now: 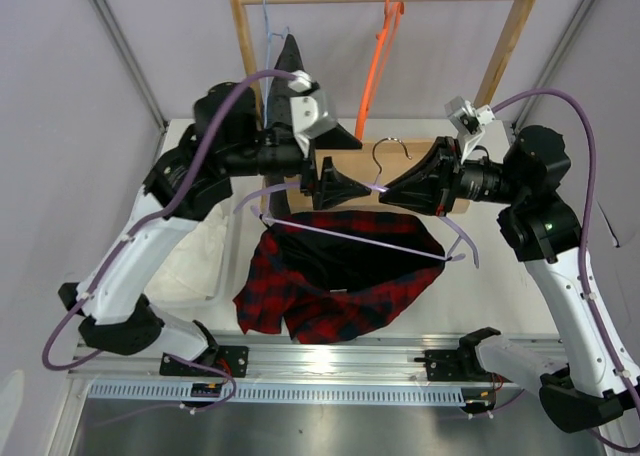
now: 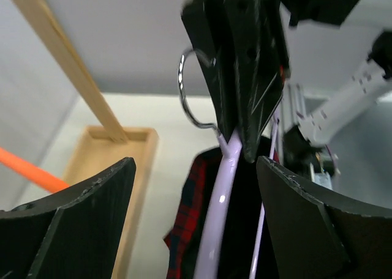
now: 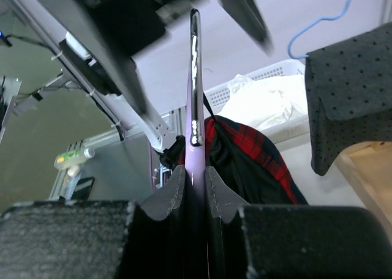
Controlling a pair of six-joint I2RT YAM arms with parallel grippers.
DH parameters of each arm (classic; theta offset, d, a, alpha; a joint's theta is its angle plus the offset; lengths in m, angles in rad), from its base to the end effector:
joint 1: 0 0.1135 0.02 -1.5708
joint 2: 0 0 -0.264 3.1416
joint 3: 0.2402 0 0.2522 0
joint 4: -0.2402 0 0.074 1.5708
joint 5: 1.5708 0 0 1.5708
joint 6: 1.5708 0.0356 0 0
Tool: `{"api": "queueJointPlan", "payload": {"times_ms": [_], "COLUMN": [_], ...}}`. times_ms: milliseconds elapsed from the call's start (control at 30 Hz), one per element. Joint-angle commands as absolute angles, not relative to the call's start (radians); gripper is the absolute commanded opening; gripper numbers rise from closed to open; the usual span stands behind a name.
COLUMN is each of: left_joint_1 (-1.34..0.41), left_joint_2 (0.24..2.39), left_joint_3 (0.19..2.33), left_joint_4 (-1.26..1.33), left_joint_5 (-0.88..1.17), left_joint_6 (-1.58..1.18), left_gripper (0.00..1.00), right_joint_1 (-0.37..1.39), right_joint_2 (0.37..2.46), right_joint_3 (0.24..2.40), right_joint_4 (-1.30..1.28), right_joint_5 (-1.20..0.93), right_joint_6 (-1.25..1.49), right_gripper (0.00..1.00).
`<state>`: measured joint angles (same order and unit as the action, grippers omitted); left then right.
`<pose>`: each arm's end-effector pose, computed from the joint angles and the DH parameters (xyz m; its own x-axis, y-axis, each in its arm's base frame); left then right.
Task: Place the skirt on the hanger
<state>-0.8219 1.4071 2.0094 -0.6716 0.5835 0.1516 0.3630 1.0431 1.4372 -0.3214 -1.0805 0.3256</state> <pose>0.1547 -0.1952 0.5550 0.1022 0.0751 -0.9919 0.9813 0.1560 0.1129 0.1578 0.0935 0.4976 -0.2523 0.0653 -0.9655 -0.9594 0.1128 0.2583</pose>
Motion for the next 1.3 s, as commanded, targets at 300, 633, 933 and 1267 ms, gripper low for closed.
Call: {"api": "queueJointPlan", "payload": {"times_ms": [300, 633, 933, 1267], "left_joint_1": [-0.816, -0.816, -0.816, -0.818], "left_joint_2": [1.31, 1.293, 1.25, 1.134], "left_joint_3": [1.833, 1.757, 1.665, 1.525], "left_joint_4": [-0.704, -0.7, -0.612, -0.52], "left_joint_5": [0.808, 0.801, 0.755, 0.712], "left_joint_6": [0.173, 0.147, 0.081, -0.06], "left_gripper": [0.76, 0.44, 0.0, 0.0], "right_joint_1": [0.414, 0.416, 0.417, 0.419], "right_joint_2": [1.062, 1.077, 1.075, 1.063], "right_joint_3": [1.503, 1.519, 1.514, 1.482], "right_joint_4": [-0.337, -0.348, -0.35, -0.471], "right_joint_5": [-1.083, -1.097, -1.109, -0.939], "right_joint_6": [0.256, 0.236, 0.229, 0.155], "right_gripper": [0.0, 0.0, 0.0, 0.35]}}
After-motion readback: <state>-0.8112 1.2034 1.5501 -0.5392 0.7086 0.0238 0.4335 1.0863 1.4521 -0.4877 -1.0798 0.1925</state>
